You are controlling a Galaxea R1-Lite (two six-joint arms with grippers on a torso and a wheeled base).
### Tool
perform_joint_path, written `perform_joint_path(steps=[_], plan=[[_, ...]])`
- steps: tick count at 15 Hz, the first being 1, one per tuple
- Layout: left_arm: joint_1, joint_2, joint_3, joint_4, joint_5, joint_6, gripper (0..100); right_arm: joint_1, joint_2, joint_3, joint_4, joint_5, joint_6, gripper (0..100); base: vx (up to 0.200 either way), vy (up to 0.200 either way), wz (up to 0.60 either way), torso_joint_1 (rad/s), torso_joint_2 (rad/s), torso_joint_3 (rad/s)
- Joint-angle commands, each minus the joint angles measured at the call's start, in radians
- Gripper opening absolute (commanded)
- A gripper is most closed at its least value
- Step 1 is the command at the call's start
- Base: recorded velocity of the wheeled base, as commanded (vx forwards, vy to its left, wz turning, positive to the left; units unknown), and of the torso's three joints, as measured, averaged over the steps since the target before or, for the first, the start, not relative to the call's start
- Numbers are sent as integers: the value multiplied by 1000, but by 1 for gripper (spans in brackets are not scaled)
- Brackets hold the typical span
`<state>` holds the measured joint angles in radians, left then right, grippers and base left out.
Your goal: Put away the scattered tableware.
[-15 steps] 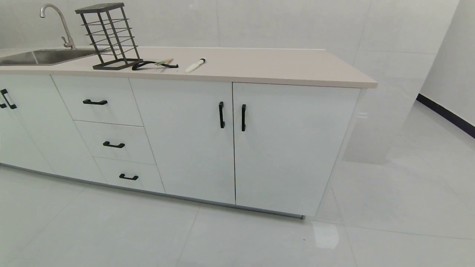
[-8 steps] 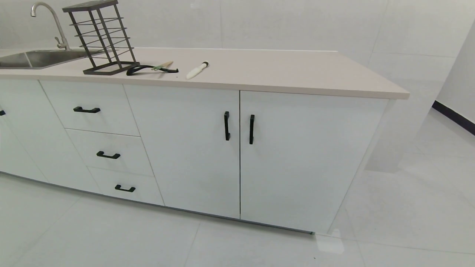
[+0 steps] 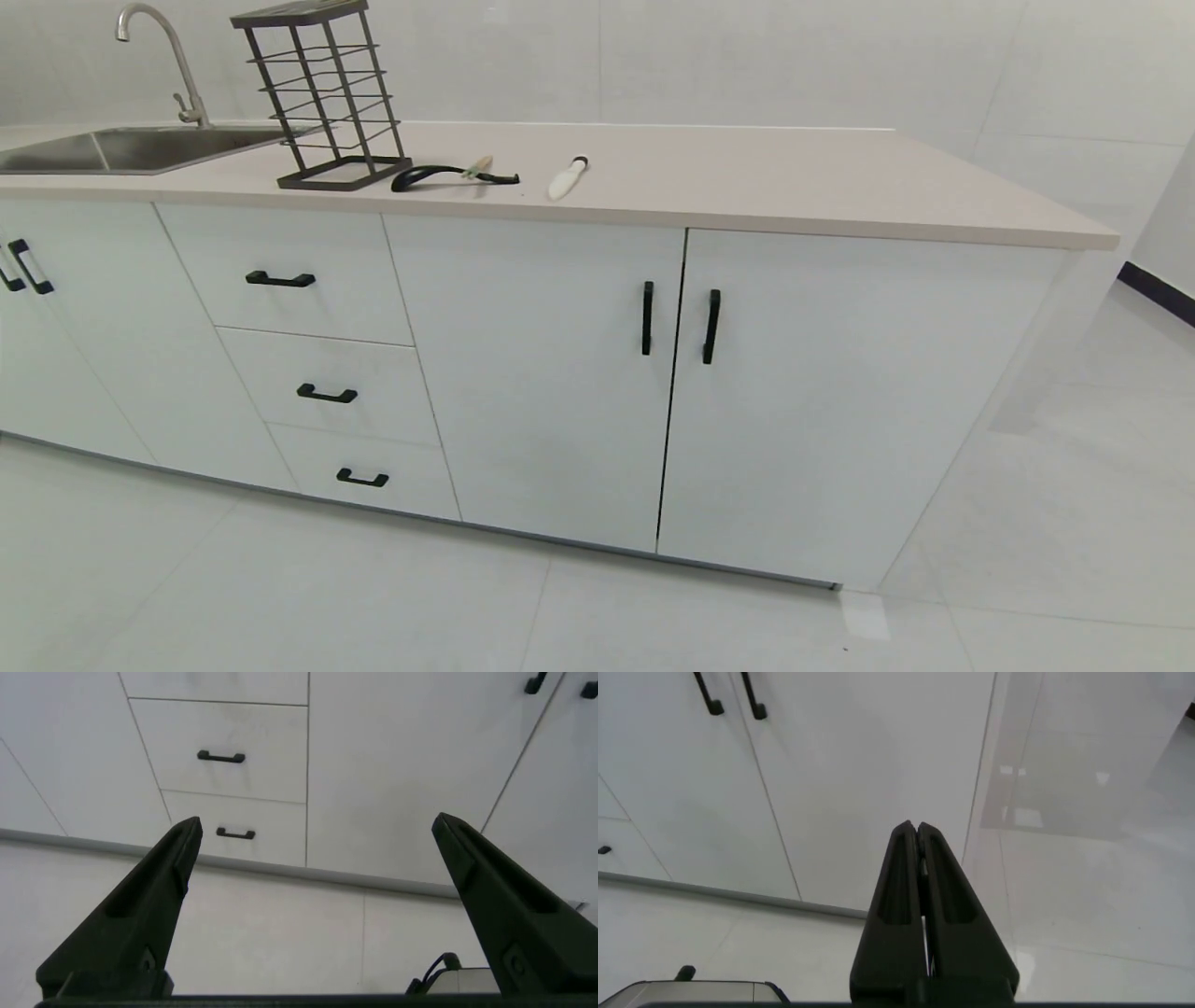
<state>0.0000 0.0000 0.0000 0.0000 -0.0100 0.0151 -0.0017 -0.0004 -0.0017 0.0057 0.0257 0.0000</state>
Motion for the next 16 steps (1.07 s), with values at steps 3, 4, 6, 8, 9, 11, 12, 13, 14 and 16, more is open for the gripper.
perform_joint_path(steps=[3,4,6,8,9,11,12,13,14,16], plan=[[0,0,0,0,-1,0,100,0,2,0,0,0,0,0,0,200,0,1,4,1],[0,0,0,0,-1,2,100,0,2,0,0,0,-2,0,0,200,0,2,-2,2],[2,0,0,0,-1,0,100,0,2,0,0,0,-2,0,0,200,0,5,-5,0],[0,0,0,0,1,0,100,0,2,0,0,0,0,0,0,200,0,2,2,2],[0,0,0,0,1,0,100,0,0,0,0,0,0,0,200,0,0,-2,-2,2],[0,0,0,0,1,-1,100,0,2,0,0,0,0,0,200,0,0,2,0,-2],[0,0,0,0,1,-1,100,0,2,0,0,0,0,0,200,0,0,-7,-2,7],[0,0,0,0,1,-1,100,0,2,0,0,0,-2,0,200,200,0,2,2,2],[0,0,0,0,1,-1,100,0,2,0,0,0,-2,0,200,200,0,7,2,2],[0,0,0,0,1,-1,100,0,2,0,0,0,-2,0,100,200,0,0,2,5]])
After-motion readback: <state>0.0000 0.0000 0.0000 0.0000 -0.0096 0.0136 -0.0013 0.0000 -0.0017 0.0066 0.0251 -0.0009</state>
